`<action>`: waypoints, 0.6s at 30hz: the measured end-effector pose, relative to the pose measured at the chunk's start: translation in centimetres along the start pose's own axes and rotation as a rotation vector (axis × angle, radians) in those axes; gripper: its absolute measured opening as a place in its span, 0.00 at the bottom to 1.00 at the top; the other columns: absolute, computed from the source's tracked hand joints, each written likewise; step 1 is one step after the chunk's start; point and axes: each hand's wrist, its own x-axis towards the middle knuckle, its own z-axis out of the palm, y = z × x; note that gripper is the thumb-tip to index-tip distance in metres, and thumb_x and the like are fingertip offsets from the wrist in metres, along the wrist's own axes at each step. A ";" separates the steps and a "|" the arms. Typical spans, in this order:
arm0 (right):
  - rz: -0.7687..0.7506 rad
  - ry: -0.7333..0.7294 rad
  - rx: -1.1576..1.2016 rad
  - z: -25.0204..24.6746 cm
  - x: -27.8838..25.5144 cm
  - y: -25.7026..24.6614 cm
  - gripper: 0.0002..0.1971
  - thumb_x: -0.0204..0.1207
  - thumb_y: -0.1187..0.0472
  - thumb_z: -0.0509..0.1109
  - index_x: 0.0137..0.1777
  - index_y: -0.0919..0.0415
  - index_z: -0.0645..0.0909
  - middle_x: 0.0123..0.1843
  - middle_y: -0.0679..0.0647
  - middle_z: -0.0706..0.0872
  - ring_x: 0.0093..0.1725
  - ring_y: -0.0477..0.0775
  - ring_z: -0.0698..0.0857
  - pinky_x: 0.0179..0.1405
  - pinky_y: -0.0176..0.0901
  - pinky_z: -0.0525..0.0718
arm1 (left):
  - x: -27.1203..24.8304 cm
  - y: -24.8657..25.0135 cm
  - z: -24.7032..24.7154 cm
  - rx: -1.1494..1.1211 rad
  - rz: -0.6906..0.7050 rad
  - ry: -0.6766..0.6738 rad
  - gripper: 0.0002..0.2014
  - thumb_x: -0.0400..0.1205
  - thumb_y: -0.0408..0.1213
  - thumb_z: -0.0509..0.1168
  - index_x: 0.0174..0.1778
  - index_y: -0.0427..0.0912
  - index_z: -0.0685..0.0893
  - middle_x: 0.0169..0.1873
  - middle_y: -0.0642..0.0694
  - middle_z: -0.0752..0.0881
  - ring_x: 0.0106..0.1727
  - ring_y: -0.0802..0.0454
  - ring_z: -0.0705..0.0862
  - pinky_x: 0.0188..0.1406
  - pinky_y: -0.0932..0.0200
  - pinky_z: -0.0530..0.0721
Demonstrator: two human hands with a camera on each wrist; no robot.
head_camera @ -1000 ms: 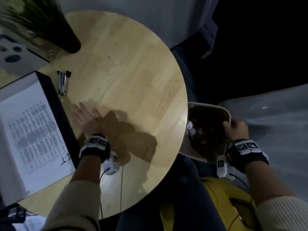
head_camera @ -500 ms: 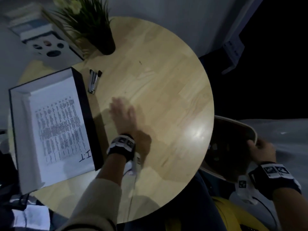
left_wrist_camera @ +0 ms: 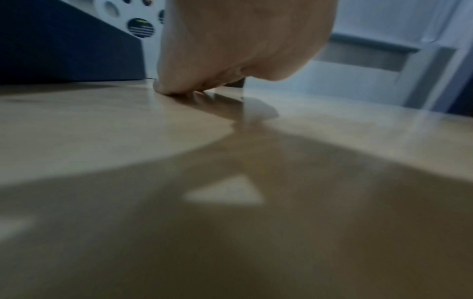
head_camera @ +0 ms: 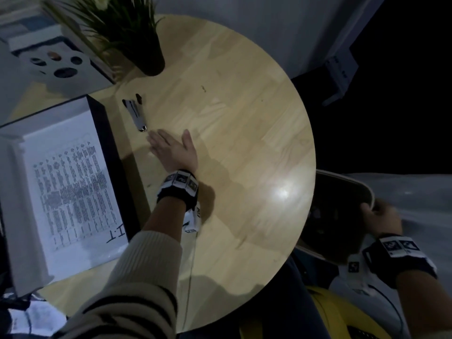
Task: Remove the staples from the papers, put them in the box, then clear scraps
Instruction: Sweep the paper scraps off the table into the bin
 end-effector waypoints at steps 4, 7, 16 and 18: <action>0.008 0.001 0.030 0.8 0.2 -0.1 0.17 0.76 0.60 0.65 0.49 0.78 0.81 0.47 0.77 0.86 0.52 0.74 0.85 0.47 0.51 0.74 | -6.6 4.6 2.2 -0.056 0.199 -0.148 0.31 0.87 0.48 0.46 0.79 0.28 0.51 0.82 0.31 0.51 0.83 0.36 0.47 0.82 0.42 0.43; 0.015 0.008 0.023 1.2 0.2 -0.4 0.14 0.76 0.64 0.65 0.49 0.78 0.82 0.48 0.78 0.86 0.53 0.75 0.85 0.50 0.55 0.78 | -9.8 5.5 3.3 -0.149 0.412 -0.130 0.21 0.86 0.40 0.49 0.71 0.35 0.73 0.68 0.33 0.76 0.71 0.35 0.70 0.73 0.37 0.69; 0.026 0.023 0.008 1.1 0.3 0.6 0.18 0.73 0.58 0.66 0.53 0.74 0.82 0.49 0.78 0.86 0.53 0.75 0.85 0.53 0.59 0.80 | 0.5 2.5 -0.7 -0.367 0.391 -0.027 0.23 0.72 0.43 0.74 0.60 0.37 0.81 0.56 0.38 0.83 0.57 0.43 0.79 0.63 0.44 0.79; 0.024 0.010 0.006 1.0 0.2 0.7 0.15 0.74 0.62 0.66 0.55 0.73 0.82 0.52 0.77 0.86 0.55 0.74 0.85 0.55 0.61 0.81 | 1.2 2.6 0.0 -0.090 0.375 -0.123 0.31 0.82 0.52 0.60 0.76 0.37 0.66 0.78 0.36 0.66 0.79 0.36 0.61 0.79 0.43 0.57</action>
